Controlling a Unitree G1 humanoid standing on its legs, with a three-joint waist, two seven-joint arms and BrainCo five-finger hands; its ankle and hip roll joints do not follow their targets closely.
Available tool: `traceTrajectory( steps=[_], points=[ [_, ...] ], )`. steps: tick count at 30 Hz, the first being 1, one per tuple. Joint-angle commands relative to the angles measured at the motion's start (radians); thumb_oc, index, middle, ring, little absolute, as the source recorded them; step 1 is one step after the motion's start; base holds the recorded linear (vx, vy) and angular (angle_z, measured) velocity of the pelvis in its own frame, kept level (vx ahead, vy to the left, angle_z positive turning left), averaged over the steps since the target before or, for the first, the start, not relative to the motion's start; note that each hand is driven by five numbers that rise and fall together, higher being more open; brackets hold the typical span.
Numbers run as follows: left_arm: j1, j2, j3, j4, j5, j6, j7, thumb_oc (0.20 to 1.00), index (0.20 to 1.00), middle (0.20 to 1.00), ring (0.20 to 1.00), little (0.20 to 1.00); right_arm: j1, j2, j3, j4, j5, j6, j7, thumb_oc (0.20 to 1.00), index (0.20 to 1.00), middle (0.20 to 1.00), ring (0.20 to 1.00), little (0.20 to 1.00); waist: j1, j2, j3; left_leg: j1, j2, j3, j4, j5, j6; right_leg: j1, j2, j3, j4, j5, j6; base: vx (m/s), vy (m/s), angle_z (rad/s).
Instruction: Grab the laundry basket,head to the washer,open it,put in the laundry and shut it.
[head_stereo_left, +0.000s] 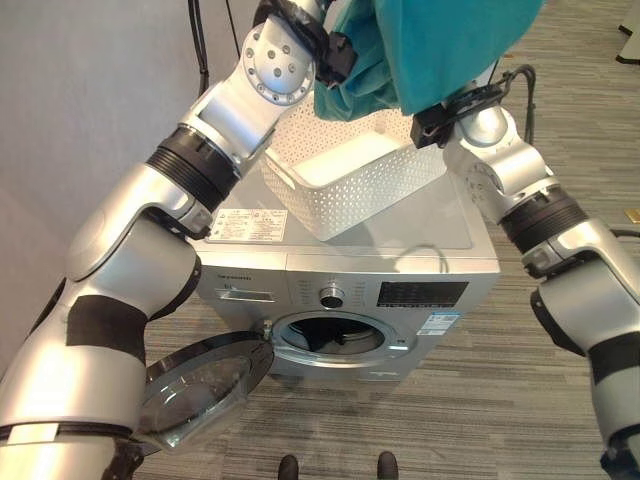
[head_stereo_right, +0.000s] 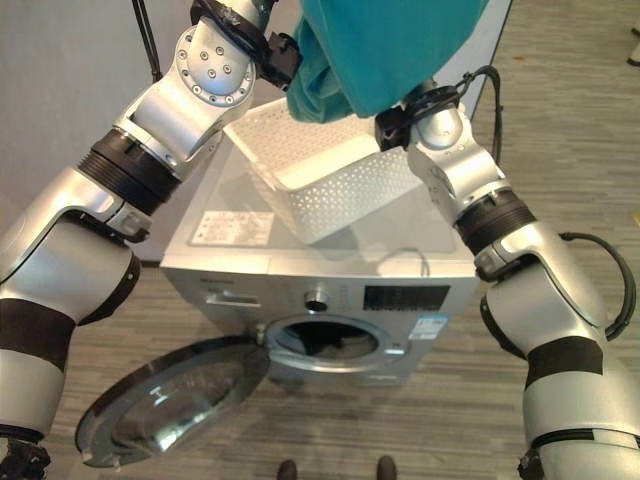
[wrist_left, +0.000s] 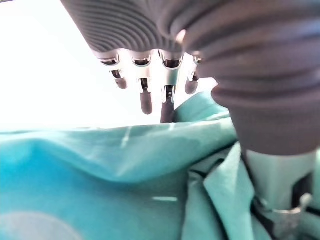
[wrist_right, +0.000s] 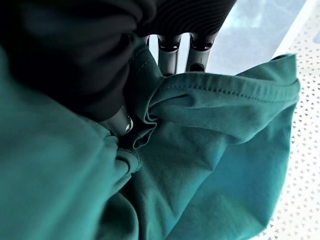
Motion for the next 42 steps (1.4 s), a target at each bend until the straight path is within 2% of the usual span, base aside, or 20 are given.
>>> traceTrajectory(
  steps=[1, 5, 6, 7, 10, 11, 12, 13, 18, 19, 25, 26, 29, 31, 32, 36, 39, 40, 41, 42],
  points=[
    [-0.091, 0.057, -0.026, 0.048, 0.038, -0.019, 0.037, 1.000, 1.000, 1.000, 1.000, 1.000, -0.138, -0.069, -0.050, 0.021, 0.028, -0.098, -0.024, 0.200, 0.200, 0.200, 0.200, 0.200, 0.031, -0.062, -0.038, 0.021, -0.011, -0.004, 0.005, -0.075, 0.013, 0.037, -0.028, -0.031, 0.000, -0.046, 0.034, 0.00, 0.000, 0.00],
    [-0.090, 0.057, -0.025, 0.046, 0.038, -0.018, 0.037, 1.000, 1.000, 1.000, 1.000, 1.000, -0.137, -0.070, -0.050, 0.021, 0.028, -0.098, -0.024, 0.200, 0.200, 0.200, 0.200, 0.200, 0.031, -0.062, -0.038, 0.021, -0.011, -0.004, 0.005, -0.075, 0.013, 0.037, -0.029, -0.031, 0.000, -0.046, 0.034, 0.00, 0.000, 0.02],
    [-0.020, 0.097, 0.006, -0.059, 0.073, -0.026, 0.048, 1.000, 1.000, 1.000, 1.000, 1.000, -0.133, -0.141, -0.069, -0.012, 0.025, -0.105, -0.035, 0.200, 0.200, 0.200, 0.200, 0.200, 0.039, -0.074, -0.033, 0.020, -0.011, -0.008, 0.005, -0.076, 0.013, 0.038, -0.028, -0.036, 0.000, -0.047, 0.034, -0.09, -0.032, 0.00],
    [0.194, 0.186, 0.106, -0.275, 0.118, -0.037, 0.053, 1.000, 1.000, 1.000, 1.000, 1.000, -0.091, -0.278, -0.116, -0.076, 0.000, -0.116, -0.051, 0.200, 0.200, 0.200, 0.200, 0.200, 0.050, -0.099, -0.024, 0.009, -0.013, -0.014, 0.005, -0.068, 0.014, 0.036, -0.031, -0.047, 0.000, -0.042, 0.032, -0.06, -0.045, 0.04],
    [0.299, 0.214, 0.161, -0.357, 0.132, -0.033, 0.050, 1.000, 1.000, 1.000, 1.000, 1.000, -0.080, -0.318, -0.132, -0.087, 0.000, -0.120, -0.054, 0.200, 0.200, 0.200, 0.200, 0.200, 0.051, -0.106, -0.028, 0.014, -0.010, -0.015, 0.005, -0.079, 0.012, 0.041, -0.027, -0.049, 0.000, -0.050, 0.031, 0.00, -0.018, 0.12],
    [0.380, 0.238, 0.199, -0.410, 0.134, -0.038, 0.042, 1.000, 1.000, 1.000, 1.000, 1.000, -0.076, -0.353, -0.143, -0.079, 0.001, -0.122, -0.055, 0.200, 0.200, 0.200, 0.200, 0.200, 0.054, -0.116, -0.026, 0.014, -0.009, -0.017, 0.005, -0.079, 0.012, 0.042, -0.026, -0.051, 0.000, -0.051, 0.030, 0.00, -0.010, 0.08],
    [0.388, 0.240, 0.205, -0.417, 0.135, -0.035, 0.042, 1.000, 1.000, 1.000, 1.000, 1.000, -0.077, -0.352, -0.140, -0.079, 0.001, -0.123, -0.055, 0.200, 0.200, 0.200, 0.200, 0.200, 0.053, -0.114, -0.029, 0.014, -0.009, -0.016, 0.005, -0.079, 0.012, 0.042, -0.026, -0.051, 0.000, -0.051, 0.030, 0.00, -0.014, 0.03],
    [0.493, 0.271, 0.259, -0.487, 0.133, -0.038, 0.033, 1.000, 1.000, 1.000, 1.000, 1.000, -0.068, -0.378, -0.159, -0.073, 0.005, -0.125, -0.056, 0.200, 0.200, 0.200, 0.200, 0.200, 0.058, -0.122, -0.028, 0.014, -0.007, -0.016, 0.005, -0.081, 0.012, 0.042, -0.025, -0.050, 0.000, -0.051, 0.029, 0.00, 0.000, 0.00],
    [0.696, 0.322, 0.365, -0.620, 0.113, -0.046, 0.006, 1.000, 1.000, 1.000, 1.000, 1.000, -0.052, -0.415, -0.179, -0.069, 0.001, -0.124, -0.055, 0.200, 0.200, 0.200, 0.200, 0.200, 0.064, -0.134, -0.029, 0.017, -0.005, -0.012, 0.005, -0.083, 0.012, 0.045, -0.024, -0.052, 0.000, -0.052, 0.027, 0.00, 0.000, 0.00],
    [0.777, 0.332, 0.411, -0.658, 0.106, -0.048, 0.000, 1.000, 1.000, 1.000, 1.000, 1.000, -0.038, -0.430, -0.187, -0.078, -0.006, -0.121, -0.053, 0.200, 0.200, 0.200, 0.200, 0.200, 0.068, -0.139, -0.027, 0.018, -0.004, -0.011, 0.005, -0.084, 0.012, 0.046, -0.024, -0.053, 0.000, -0.052, 0.025, 0.00, 0.000, 0.00],
    [0.995, 0.334, 0.528, -0.746, 0.094, -0.042, -0.024, 1.000, 1.000, 1.000, 1.000, 1.000, 0.025, -0.466, -0.224, -0.129, -0.017, -0.119, -0.044, 0.200, 0.200, 0.200, 0.200, 0.200, 0.069, -0.142, -0.027, 0.018, -0.002, -0.009, 0.005, -0.087, 0.013, 0.045, -0.023, -0.053, 0.000, -0.053, 0.024, 0.00, 0.000, 0.00],
    [1.090, 0.338, 0.578, -0.791, 0.085, -0.039, -0.042, 1.000, 1.000, 1.000, 1.000, 1.000, 0.054, -0.483, -0.245, -0.147, -0.020, -0.120, -0.040, 0.200, 0.200, 0.200, 0.200, 0.200, 0.072, -0.144, -0.026, 0.020, -0.002, -0.008, 0.005, -0.089, 0.013, 0.045, -0.023, -0.052, 0.000, -0.053, 0.023, 0.00, 0.000, 0.00],
    [1.211, 0.328, 0.655, -0.836, 0.079, -0.039, -0.052, 1.000, 1.000, 1.000, 1.000, 1.000, 0.103, -0.518, -0.286, -0.186, -0.033, -0.124, -0.038, 0.200, 0.200, 0.200, 0.200, 0.200, 0.073, -0.144, -0.025, 0.020, -0.001, -0.007, 0.005, -0.090, 0.014, 0.045, -0.022, -0.052, 0.000, -0.054, 0.022, 0.01, 0.001, -0.01],
    [1.328, 0.308, 0.723, -0.880, 0.094, -0.032, -0.067, 1.000, 1.000, 1.000, 1.000, 1.000, 0.184, -0.561, -0.359, -0.253, -0.050, -0.134, -0.040, 0.200, 0.200, 0.200, 0.200, 0.200, 0.069, -0.141, -0.024, 0.020, -0.001, -0.008, 0.005, -0.092, 0.015, 0.045, -0.022, -0.051, 0.000, -0.056, 0.022, 0.02, 0.003, 0.01],
    [1.421, 0.281, 0.775, -0.923, 0.101, -0.033, -0.083, 1.000, 1.000, 1.000, 1.000, 1.000, 0.280, -0.594, -0.447, -0.325, -0.067, -0.150, -0.041, 0.200, 0.200, 0.200, 0.200, 0.200, 0.064, -0.138, -0.023, 0.021, 0.000, -0.008, 0.005, -0.095, 0.016, 0.044, -0.022, -0.051, 0.000, -0.057, 0.022, 0.04, 0.010, 0.00],
    [1.601, 0.214, 0.857, -0.992, 0.102, -0.029, -0.122, 1.000, 1.000, 1.000, 1.000, 1.000, 0.588, -0.630, -0.720, -0.478, -0.109, -0.172, -0.041, 0.200, 0.200, 0.200, 0.200, 0.200, 0.045, -0.134, -0.023, 0.020, 0.001, -0.005, 0.005, -0.101, 0.019, 0.042, -0.023, -0.049, 0.000, -0.058, 0.024, 0.03, 0.008, 0.01],
    [1.701, 0.151, 0.896, -1.003, 0.093, -0.022, -0.141, 1.000, 1.000, 1.000, 1.000, 1.000, 0.871, -0.589, -0.967, -0.596, -0.149, -0.187, -0.043, 0.200, 0.200, 0.200, 0.200, 0.200, 0.029, -0.136, -0.022, 0.020, 0.000, -0.003, 0.005, -0.105, 0.024, 0.039, -0.024, -0.044, 0.000, -0.056, 0.026, 0.00, 0.000, 0.00],
    [1.702, 0.155, 0.891, -1.006, 0.093, -0.021, -0.143, 1.000, 1.000, 1.000, 1.000, 1.000, 0.901, -0.584, -0.992, -0.610, -0.150, -0.185, -0.043, 0.200, 0.200, 0.200, 0.200, 0.200, 0.033, -0.140, -0.024, 0.020, 0.000, -0.004, 0.005, -0.105, 0.024, 0.039, -0.023, -0.045, 0.000, -0.056, 0.026, 0.01, 0.000, -0.06],
    [1.726, 0.130, 0.900, -0.999, 0.089, -0.020, -0.147, 1.000, 1.000, 1.000, 1.000, 1.000, 0.978, -0.557, -1.059, -0.637, -0.156, -0.190, -0.038, 0.200, 0.200, 0.200, 0.200, 0.200, 0.023, -0.138, -0.022, 0.020, 0.000, -0.001, 0.005, -0.107, 0.025, 0.037, -0.024, -0.041, 0.000, -0.056, 0.026, 0.01, 0.005, -0.12],
    [1.766, 0.104, 0.910, -0.995, 0.093, -0.016, -0.158, 1.000, 1.000, 1.000, 1.000, 1.000, 1.121, -0.506, -1.174, -0.696, -0.173, -0.195, -0.032, 0.200, 0.200, 0.200, 0.200, 0.200, 0.016, -0.139, -0.021, 0.022, 0.001, 0.004, 0.005, -0.110, 0.028, 0.036, -0.024, -0.037, 0.000, -0.055, 0.027, 0.01, 0.005, -0.09]
  ],
)
